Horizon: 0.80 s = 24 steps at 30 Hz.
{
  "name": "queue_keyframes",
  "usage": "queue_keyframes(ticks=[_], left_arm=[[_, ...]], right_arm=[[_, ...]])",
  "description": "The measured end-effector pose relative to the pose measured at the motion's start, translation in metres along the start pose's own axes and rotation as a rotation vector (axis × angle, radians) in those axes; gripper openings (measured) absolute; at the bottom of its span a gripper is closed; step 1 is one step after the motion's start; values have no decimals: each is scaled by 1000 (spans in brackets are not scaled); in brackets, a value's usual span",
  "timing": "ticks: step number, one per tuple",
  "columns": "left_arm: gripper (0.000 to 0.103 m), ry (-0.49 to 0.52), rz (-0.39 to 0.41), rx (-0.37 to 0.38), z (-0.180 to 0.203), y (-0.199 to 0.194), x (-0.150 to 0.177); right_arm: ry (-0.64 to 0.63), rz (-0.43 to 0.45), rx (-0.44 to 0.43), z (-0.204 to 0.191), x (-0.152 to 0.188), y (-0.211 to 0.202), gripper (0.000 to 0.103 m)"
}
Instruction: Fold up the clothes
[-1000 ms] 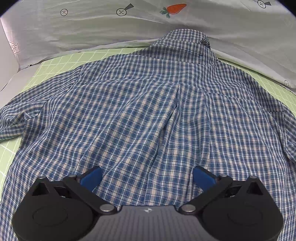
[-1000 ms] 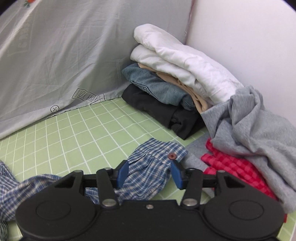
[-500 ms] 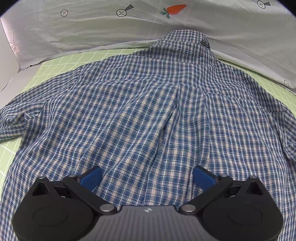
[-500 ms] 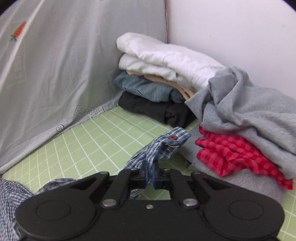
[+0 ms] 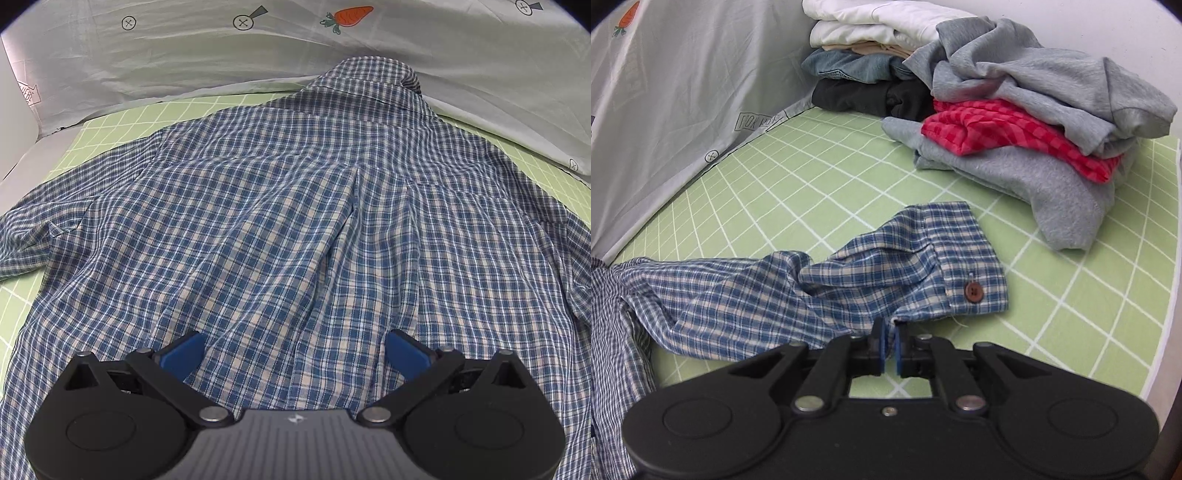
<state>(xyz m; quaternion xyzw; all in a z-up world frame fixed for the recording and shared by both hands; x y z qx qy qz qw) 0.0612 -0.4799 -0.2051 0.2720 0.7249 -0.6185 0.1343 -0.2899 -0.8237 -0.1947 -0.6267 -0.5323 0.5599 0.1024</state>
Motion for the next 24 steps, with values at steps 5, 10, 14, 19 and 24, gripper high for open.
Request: queue_keyframes(ticks=[5, 10, 14, 19, 24], left_arm=[[103, 1, -3, 0, 0, -1, 0], [103, -7, -7, -6, 0, -2, 2], [103, -13, -5, -10, 0, -2, 3], [103, -19, -9, -13, -1, -3, 3], [103, -21, -11, -15, -1, -2, 3]], right_arm=[[-68, 125, 7, -7, -22, -18, 42], [-40, 155, 97, 17, -40, -7, 50], [44, 136, 149, 46, -44, 8, 58], [65, 108, 154, 64, -40, 25, 69], [-19, 94, 127, 54, -33, 22, 39]])
Point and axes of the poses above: each gripper's, at about its wrist camera, not at the fingertips, and y roughly the way its jaws point, z to its right, x to its underside, the point moved 6 cm from there along y, roughly the way its jaws point, and after that the axes turned 12 degrees about -x, right-handed, at the moved point
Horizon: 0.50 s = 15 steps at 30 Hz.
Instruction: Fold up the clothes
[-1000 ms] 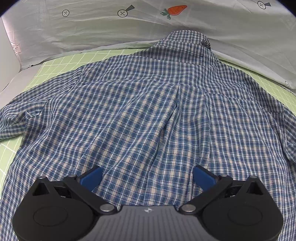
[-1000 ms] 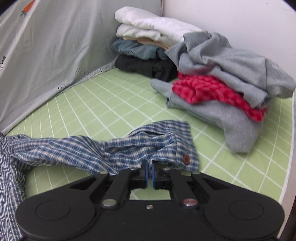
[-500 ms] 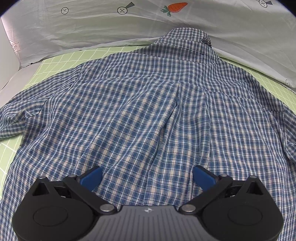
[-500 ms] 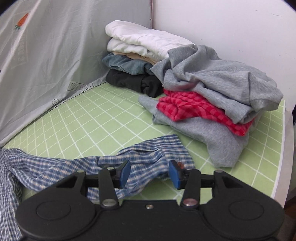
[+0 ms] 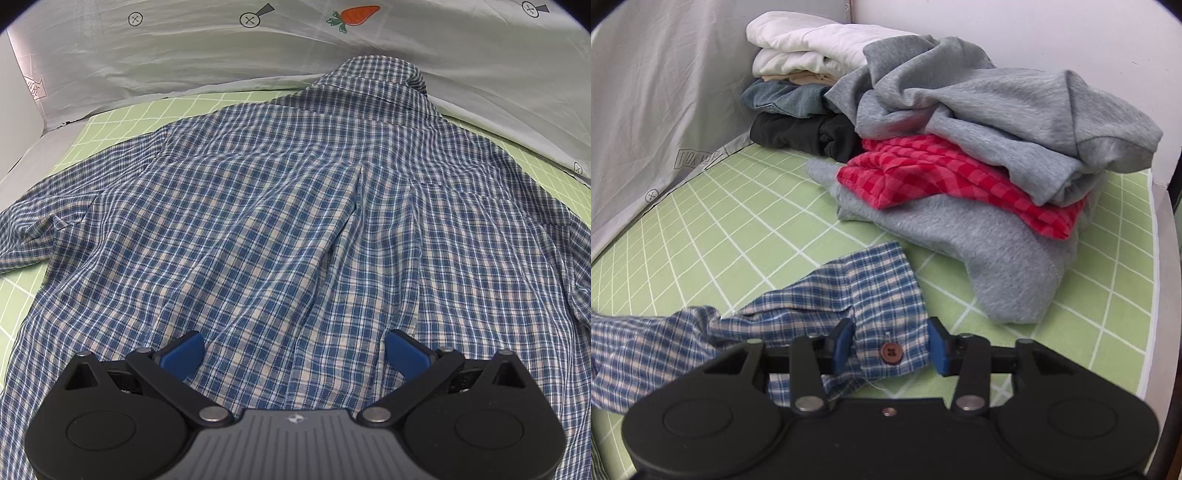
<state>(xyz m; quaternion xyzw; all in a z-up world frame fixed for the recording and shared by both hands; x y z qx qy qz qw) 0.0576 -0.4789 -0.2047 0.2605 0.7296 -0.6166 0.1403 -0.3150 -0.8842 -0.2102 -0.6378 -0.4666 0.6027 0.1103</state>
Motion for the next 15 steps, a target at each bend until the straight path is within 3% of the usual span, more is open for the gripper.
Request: queue_keyframes(ticks=[2, 9, 13, 15], left_arm=[[103, 0, -1, 0, 0, 0, 0], [103, -5, 4, -3, -1, 1, 0], [103, -2, 5, -1, -1, 2, 0], [103, 2, 3, 1, -1, 2, -1]], right_arm=[[-10, -5, 7, -1, 6, -8, 31], [-59, -45, 104, 3, 35, -41, 30], [-145, -55, 152, -9, 27, -43, 35], [-198, 12, 131, -25, 11, -48, 47]])
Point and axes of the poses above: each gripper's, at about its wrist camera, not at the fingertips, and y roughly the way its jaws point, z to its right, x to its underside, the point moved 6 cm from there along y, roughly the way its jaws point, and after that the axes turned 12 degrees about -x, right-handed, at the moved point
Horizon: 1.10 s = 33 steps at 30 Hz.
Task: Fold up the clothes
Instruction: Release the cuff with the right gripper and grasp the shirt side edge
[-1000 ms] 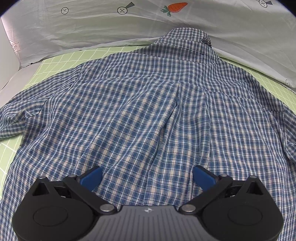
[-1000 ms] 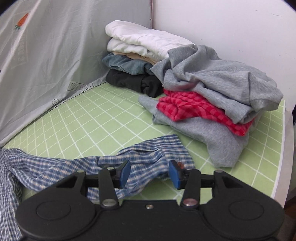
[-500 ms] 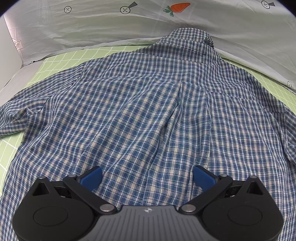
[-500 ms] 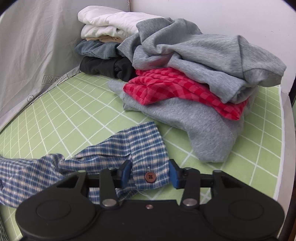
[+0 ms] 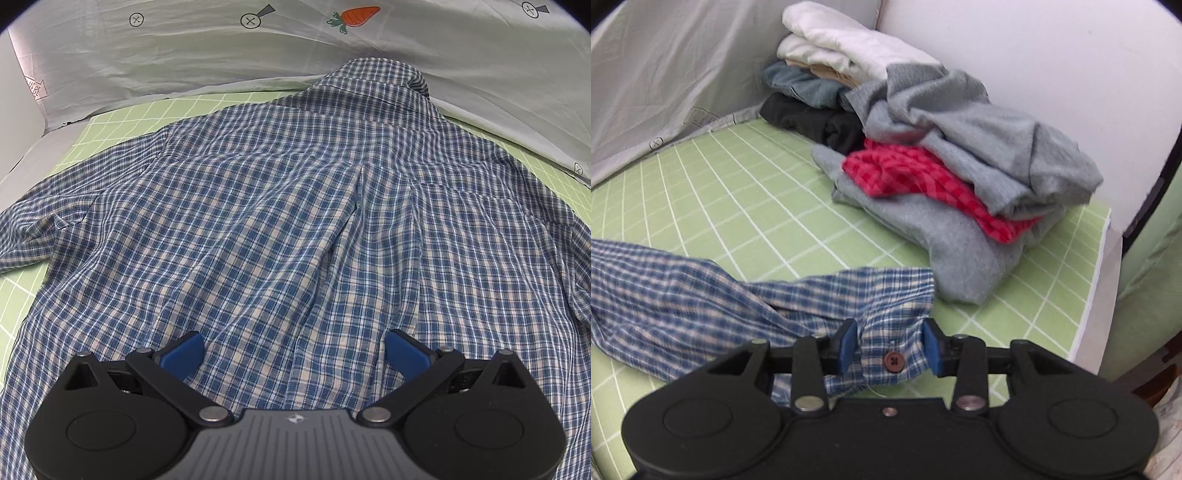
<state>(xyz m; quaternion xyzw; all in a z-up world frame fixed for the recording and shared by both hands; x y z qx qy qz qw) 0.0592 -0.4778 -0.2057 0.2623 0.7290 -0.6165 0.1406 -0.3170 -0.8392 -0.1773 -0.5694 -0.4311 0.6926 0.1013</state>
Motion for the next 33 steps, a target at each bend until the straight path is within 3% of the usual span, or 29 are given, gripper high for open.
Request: queue_keyframes(ticks=[4, 10, 17, 23, 28, 29, 30, 31, 33], left_arm=[[103, 15, -7, 8, 0, 1, -2], [103, 70, -25, 41, 0, 5, -9], [103, 75, -29, 45, -1, 7, -10], [103, 61, -29, 35, 1, 7, -11], [103, 57, -27, 32, 1, 6, -11], [103, 57, -27, 33, 1, 6, -11], [103, 56, -27, 32, 1, 6, -11], [103, 55, -27, 32, 1, 6, -11], [103, 56, -26, 32, 1, 7, -11]], right_arm=[[-104, 100, -103, -39, -38, 3, 59], [-253, 79, -355, -135, -78, 58, 61], [-383, -5, -611, -233, -91, 114, 43], [-385, -76, -818, -281, -83, 116, 35], [-484, -111, -810, -296, -72, 122, 31], [-498, -116, -813, -297, -73, 123, 25], [-512, -121, -816, -298, -74, 124, 9], [-516, -134, -830, -298, -75, 125, 0], [-524, -129, -828, -298, -79, 127, 0]])
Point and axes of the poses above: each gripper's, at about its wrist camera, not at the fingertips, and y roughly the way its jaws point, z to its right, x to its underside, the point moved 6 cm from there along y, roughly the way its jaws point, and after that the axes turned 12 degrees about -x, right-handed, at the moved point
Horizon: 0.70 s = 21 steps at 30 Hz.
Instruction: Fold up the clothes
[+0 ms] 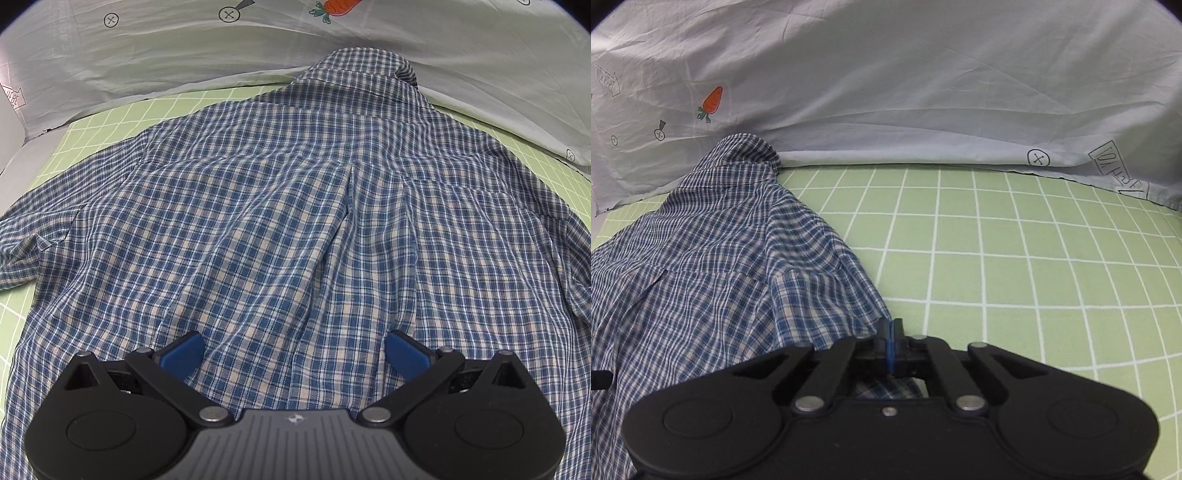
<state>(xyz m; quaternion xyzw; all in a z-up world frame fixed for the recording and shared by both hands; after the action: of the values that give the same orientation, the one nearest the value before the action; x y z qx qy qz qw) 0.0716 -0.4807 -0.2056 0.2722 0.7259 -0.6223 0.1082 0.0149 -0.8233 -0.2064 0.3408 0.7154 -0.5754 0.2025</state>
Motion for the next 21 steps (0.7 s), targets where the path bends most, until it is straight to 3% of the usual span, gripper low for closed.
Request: queue_keyframes(ticks=[7, 8, 9, 12, 16, 21], left_arm=[[103, -2, 2, 0, -2, 1, -1], [103, -2, 2, 0, -2, 1, -1], [103, -3, 3, 0, -3, 1, -1], [103, -7, 8, -1, -5, 1, 0], [103, -16, 13, -6, -4, 0, -1], [103, -23, 11, -12, -2, 0, -1]], right_arm=[[-31, 88, 133, 39, -41, 7, 0], [-48, 90, 193, 42, -44, 8, 1], [-66, 91, 256, 45, -47, 8, 5], [-17, 143, 302, 48, -47, -16, 20], [139, 212, 325, 36, -13, -64, 20], [168, 161, 356, 9, 47, -87, 16]])
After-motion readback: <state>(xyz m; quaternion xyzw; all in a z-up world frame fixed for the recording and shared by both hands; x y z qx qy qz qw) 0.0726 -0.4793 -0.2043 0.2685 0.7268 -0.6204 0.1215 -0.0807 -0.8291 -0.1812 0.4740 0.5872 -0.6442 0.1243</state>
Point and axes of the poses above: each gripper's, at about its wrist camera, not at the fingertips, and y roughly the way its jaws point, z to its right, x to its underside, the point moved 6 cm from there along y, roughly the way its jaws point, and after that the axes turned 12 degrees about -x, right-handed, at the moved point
